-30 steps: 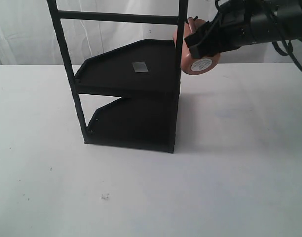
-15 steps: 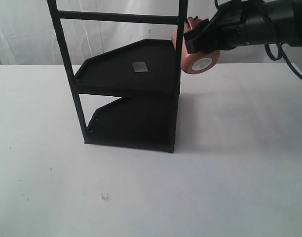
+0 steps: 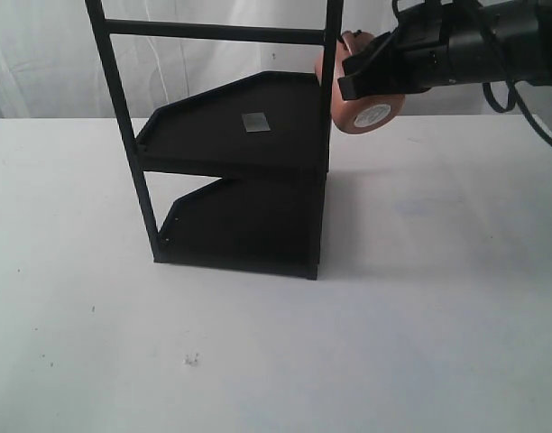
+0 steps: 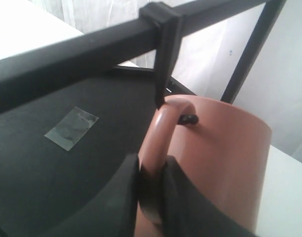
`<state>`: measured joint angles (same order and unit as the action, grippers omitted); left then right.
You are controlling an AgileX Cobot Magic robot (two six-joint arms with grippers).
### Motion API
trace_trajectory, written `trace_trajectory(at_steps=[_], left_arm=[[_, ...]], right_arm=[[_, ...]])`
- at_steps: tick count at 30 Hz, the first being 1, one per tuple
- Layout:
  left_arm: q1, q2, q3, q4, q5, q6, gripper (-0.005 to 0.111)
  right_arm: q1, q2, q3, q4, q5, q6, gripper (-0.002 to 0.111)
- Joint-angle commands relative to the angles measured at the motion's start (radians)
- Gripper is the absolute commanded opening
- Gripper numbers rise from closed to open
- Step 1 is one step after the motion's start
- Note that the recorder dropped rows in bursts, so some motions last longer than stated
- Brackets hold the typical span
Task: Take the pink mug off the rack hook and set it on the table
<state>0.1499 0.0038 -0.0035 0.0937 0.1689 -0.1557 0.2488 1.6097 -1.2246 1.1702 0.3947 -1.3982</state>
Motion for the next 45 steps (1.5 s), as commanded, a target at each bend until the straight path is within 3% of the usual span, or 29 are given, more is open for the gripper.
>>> trace_trajectory(at_steps=[1, 13, 24, 41, 45], left_arm=[[-0.004, -0.004, 0.003, -0.003, -0.004, -0.001, 0.000], [-0.004, -0.004, 0.003, -0.003, -0.004, -0.001, 0.000], [-0.004, -0.004, 0.003, -0.003, -0.004, -0.001, 0.000], [-0.004, -0.004, 0.003, -0.003, -0.004, -0.001, 0.000], [-0.004, -0.004, 0.003, -0.003, -0.004, -0.001, 0.000]], right_arm=[[0.000, -0.001, -0.010, 0.005, 0.017, -0.012, 0.000], [0.000, -0.047, -0.010, -0.005, 0.030, -0.014, 0.000], [0.000, -0.096, -0.010, -0.166, 0.029, 0.089, 0.000], [0.000, -0.204, -0.008, -0.823, 0.076, 0.838, 0.000], [0.000, -0.274, 0.047, -0.860, 0.034, 0.916, 0.000]])
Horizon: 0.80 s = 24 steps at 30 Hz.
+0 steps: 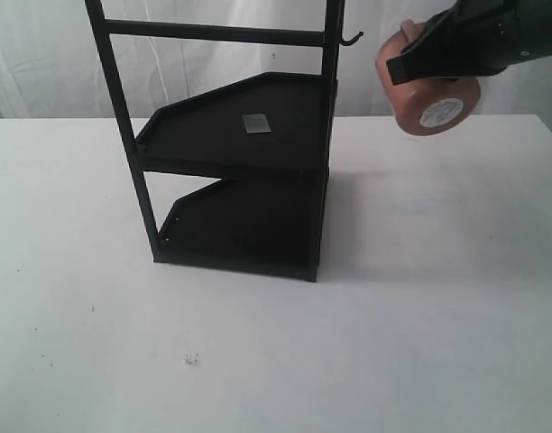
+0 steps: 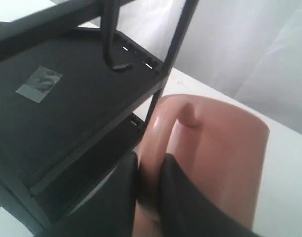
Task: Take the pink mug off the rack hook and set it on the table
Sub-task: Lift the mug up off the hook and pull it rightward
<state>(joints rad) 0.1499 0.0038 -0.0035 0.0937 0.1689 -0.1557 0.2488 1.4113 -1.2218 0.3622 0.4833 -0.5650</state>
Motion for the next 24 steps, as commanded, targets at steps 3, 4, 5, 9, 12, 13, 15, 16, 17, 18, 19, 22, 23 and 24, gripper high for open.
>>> trace_trajectory(at_steps=[3, 4, 5, 9, 12, 13, 15, 16, 17, 18, 19, 22, 23, 24], left_arm=[[-0.004, -0.004, 0.003, -0.003, -0.004, -0.001, 0.000], [-0.004, -0.004, 0.003, -0.003, -0.004, -0.001, 0.000], [-0.004, -0.004, 0.003, -0.003, -0.004, -0.001, 0.000], [-0.004, -0.004, 0.003, -0.003, -0.004, -0.001, 0.000], [-0.004, -0.004, 0.003, -0.003, -0.004, -0.001, 0.000], [-0.004, -0.004, 0.003, -0.003, -0.004, -0.001, 0.000], [-0.004, -0.004, 0.003, -0.003, -0.004, -0.001, 0.000], [-0.004, -0.004, 0.003, -0.003, -0.004, -0.001, 0.000], [-0.004, -0.004, 0.003, -0.003, -0.004, -0.001, 0.000], [-0.004, -0.004, 0.003, -0.003, -0.004, -0.001, 0.000], [-0.004, -0.004, 0.003, -0.003, -0.004, -0.001, 0.000], [-0.004, -0.004, 0.003, -0.003, -0.004, -0.001, 0.000], [-0.004, -0.004, 0.003, -0.003, -0.004, -0.001, 0.000], [-0.004, -0.004, 0.003, -0.003, -0.004, -0.001, 0.000]], right_arm=[[0.000, -0.163, 0.154, -0.039, -0.200, 0.080, 0.000], [0.000, -0.191, 0.196, -0.039, -0.277, 0.074, 0.000], [0.000, -0.225, 0.252, -0.042, -0.360, 0.067, 0.000], [0.000, -0.328, 0.494, -0.042, -0.666, 0.047, 0.000], [0.000, -0.358, 0.650, -0.047, -0.865, 0.125, 0.000], [0.000, -0.361, 0.690, -0.051, -0.936, 0.197, 0.000], [0.000, -0.361, 0.775, -0.060, -1.068, 0.391, 0.000], [0.000, -0.361, 0.808, -0.074, -1.117, 0.506, 0.000], [0.000, -0.361, 0.829, -0.099, -1.148, 0.594, 0.000], [0.000, -0.361, 0.853, -0.140, -1.175, 0.693, 0.000], [0.000, -0.359, 0.862, -0.202, -1.196, 0.768, 0.000], [0.000, -0.359, 0.867, -0.424, -1.248, 0.836, 0.000], [0.000, -0.357, 0.867, -0.487, -1.273, 0.836, 0.000], [0.000, -0.353, 0.867, -0.547, -1.307, 0.836, 0.000]])
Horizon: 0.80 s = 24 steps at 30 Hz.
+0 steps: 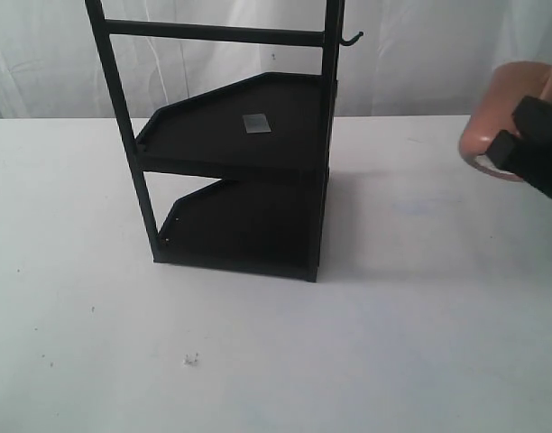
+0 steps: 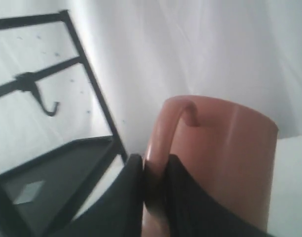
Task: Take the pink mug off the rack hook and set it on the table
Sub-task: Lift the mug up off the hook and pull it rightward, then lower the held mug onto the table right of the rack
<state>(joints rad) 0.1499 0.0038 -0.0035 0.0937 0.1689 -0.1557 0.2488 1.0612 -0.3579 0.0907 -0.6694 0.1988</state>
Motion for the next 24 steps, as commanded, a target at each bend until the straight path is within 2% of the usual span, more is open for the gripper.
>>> trace_trajectory(at_steps=[1, 3, 8, 9, 12, 16, 19, 24], left_arm=[[-0.004, -0.004, 0.003, -0.003, -0.004, -0.001, 0.000], [-0.004, -0.004, 0.003, -0.003, -0.004, -0.001, 0.000], [-0.004, -0.004, 0.003, -0.003, -0.004, -0.001, 0.000], [-0.004, -0.004, 0.003, -0.003, -0.004, -0.001, 0.000], [-0.004, -0.004, 0.003, -0.003, -0.004, -0.001, 0.000], [-0.004, -0.004, 0.003, -0.003, -0.004, -0.001, 0.000], [-0.004, -0.004, 0.003, -0.003, -0.004, -0.001, 0.000], [-0.004, -0.004, 0.003, -0.003, -0.004, -0.001, 0.000]], right_arm=[[0.000, 0.004, 0.000, -0.308, -0.161, 0.066, 0.000], [0.000, 0.028, -0.012, -0.293, -0.133, 0.019, 0.000], [0.000, 0.172, -0.062, -0.074, -0.128, -0.072, 0.000], [0.000, 0.197, -0.072, -0.100, -0.128, -0.076, 0.000], [0.000, 0.332, -0.097, -0.367, -0.154, -0.061, 0.000], [0.000, 0.397, -0.097, -0.390, -0.253, 0.031, 0.000], [0.000, 0.399, -0.095, -0.454, -0.254, 0.034, 0.000], [0.000, 0.472, -0.095, -0.427, -0.357, 0.031, 0.000]])
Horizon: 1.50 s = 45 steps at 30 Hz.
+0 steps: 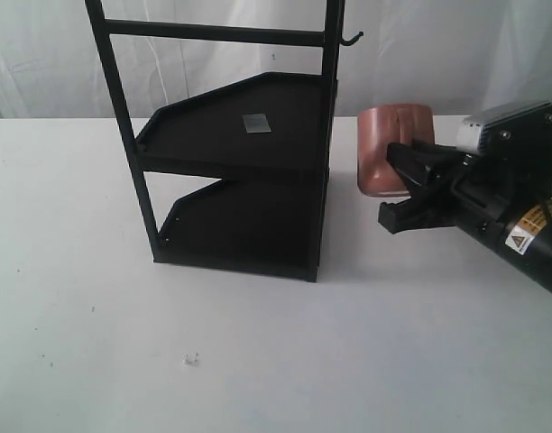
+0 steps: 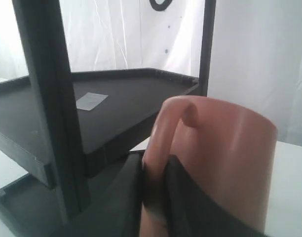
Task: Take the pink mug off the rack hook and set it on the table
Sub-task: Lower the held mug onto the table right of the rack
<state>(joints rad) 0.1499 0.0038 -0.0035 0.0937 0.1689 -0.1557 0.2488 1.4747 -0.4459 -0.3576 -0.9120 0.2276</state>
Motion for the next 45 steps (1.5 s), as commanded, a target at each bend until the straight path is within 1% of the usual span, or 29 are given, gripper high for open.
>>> trace_trajectory(at_steps=[1, 4, 6, 7, 8, 9, 11, 16, 18, 26, 36, 39, 43, 45], left_arm=[[-0.004, -0.004, 0.003, -0.003, -0.004, -0.001, 0.000], [-0.004, -0.004, 0.003, -0.003, -0.004, -0.001, 0.000], [-0.004, -0.004, 0.003, -0.003, -0.004, -0.001, 0.000], [-0.004, -0.004, 0.003, -0.003, -0.004, -0.001, 0.000], [-0.004, -0.004, 0.003, -0.003, -0.004, -0.001, 0.000], [-0.004, -0.004, 0.003, -0.003, -0.004, -0.001, 0.000], [-0.004, -0.004, 0.003, -0.003, -0.004, -0.001, 0.000], [-0.004, -0.004, 0.003, -0.003, -0.004, -0.001, 0.000], [-0.004, -0.004, 0.003, -0.003, -0.004, -0.001, 0.000], [-0.004, -0.004, 0.003, -0.003, -0.004, -0.001, 0.000], [-0.004, -0.004, 0.003, -0.003, -0.004, -0.001, 0.000], [-0.004, -0.004, 0.003, -0.003, -0.004, -0.001, 0.000], [-0.004, -0.004, 0.003, -0.003, -0.004, -0.001, 0.000], [-0.004, -0.004, 0.003, -0.003, -0.004, -0.001, 0.000]], right_arm=[[0.000, 0.093, -0.007, 0.041, -0.158, -0.004, 0.000], [0.000, 0.176, -0.006, 0.054, -0.251, -0.049, 0.000], [0.000, 0.218, 0.002, 0.054, -0.309, -0.127, 0.000], [0.000, 0.249, 0.009, 0.067, -0.309, -0.207, 0.000], [0.000, 0.261, 0.010, 0.087, -0.309, -0.228, 0.000], [0.000, 0.281, 0.011, 0.146, -0.309, -0.248, 0.000], [0.000, 0.317, 0.016, 0.215, -0.309, -0.249, 0.000], [0.000, 0.402, 0.005, 0.207, -0.309, -0.249, 0.000], [0.000, 0.404, -0.006, 0.207, -0.309, -0.249, 0.000], [0.000, 0.451, -0.032, 0.140, -0.309, -0.247, 0.000], [0.000, 0.453, -0.059, 0.073, -0.309, -0.247, 0.000], [0.000, 0.467, -0.063, 0.052, -0.309, -0.250, 0.003], [0.000, 0.495, -0.064, 0.050, -0.309, -0.250, 0.011], [0.000, 0.501, -0.064, 0.042, -0.309, -0.250, 0.013]])
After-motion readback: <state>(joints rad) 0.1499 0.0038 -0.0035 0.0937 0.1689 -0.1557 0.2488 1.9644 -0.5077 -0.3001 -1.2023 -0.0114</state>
